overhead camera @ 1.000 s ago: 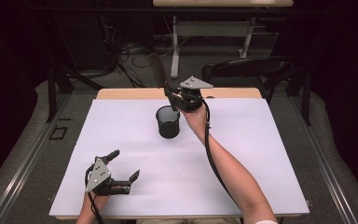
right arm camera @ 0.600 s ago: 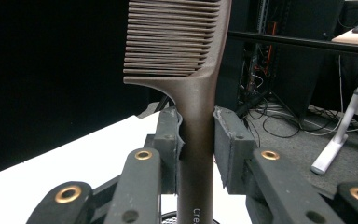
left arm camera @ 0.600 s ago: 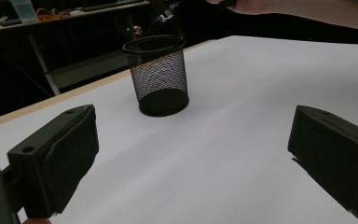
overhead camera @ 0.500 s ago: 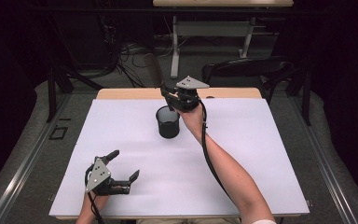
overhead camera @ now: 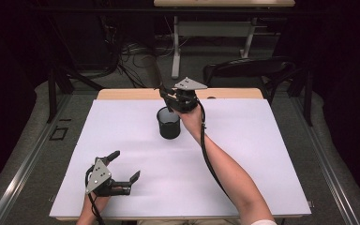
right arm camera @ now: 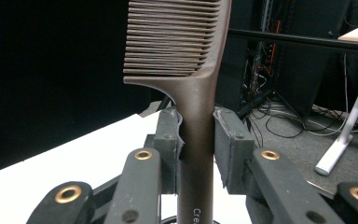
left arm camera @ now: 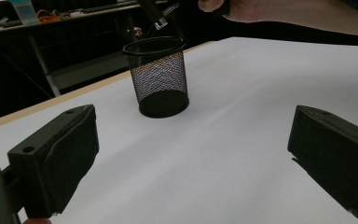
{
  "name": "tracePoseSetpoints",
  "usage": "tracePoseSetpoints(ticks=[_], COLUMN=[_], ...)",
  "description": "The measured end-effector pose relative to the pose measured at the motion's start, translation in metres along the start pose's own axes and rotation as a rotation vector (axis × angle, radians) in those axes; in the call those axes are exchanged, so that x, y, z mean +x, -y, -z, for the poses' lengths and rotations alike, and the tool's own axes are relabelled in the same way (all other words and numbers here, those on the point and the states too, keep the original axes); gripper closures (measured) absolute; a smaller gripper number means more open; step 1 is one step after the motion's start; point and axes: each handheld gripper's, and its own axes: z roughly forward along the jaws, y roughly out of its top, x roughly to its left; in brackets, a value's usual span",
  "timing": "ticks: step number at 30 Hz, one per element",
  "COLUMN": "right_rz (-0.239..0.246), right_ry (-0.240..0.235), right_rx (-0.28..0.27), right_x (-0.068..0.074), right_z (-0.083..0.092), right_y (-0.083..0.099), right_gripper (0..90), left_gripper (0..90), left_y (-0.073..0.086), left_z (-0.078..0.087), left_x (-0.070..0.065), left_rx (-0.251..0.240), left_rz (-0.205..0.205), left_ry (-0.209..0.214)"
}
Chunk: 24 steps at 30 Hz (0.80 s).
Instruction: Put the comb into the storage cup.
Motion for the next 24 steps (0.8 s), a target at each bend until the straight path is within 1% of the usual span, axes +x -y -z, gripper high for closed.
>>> tracePoseSetpoints(ticks=[7,15,24], right_rz=[-0.002,-0.017,-0.019], right_ry=[0.002,0.003,0.000], right_rx=[-0.009,0.006,0.019], right_x=[-0.002,-0.005,-0.006], right_z=[-0.003,-0.008,-0.011], right_y=[0.001,0.008,0.014], right_gripper=[72.6,72.6,72.6], left_gripper=[2.0,2.0,2.0], left_y=[0.000,0.000,0.000], left_z=[0.000,0.000,0.000], left_x=[0.000,0.000,0.000], left_rx=[0.000,-0.001,-0.001], left_rz=[-0.001,0.000,-0.002], left_ry=[0.000,-0.001,0.001])
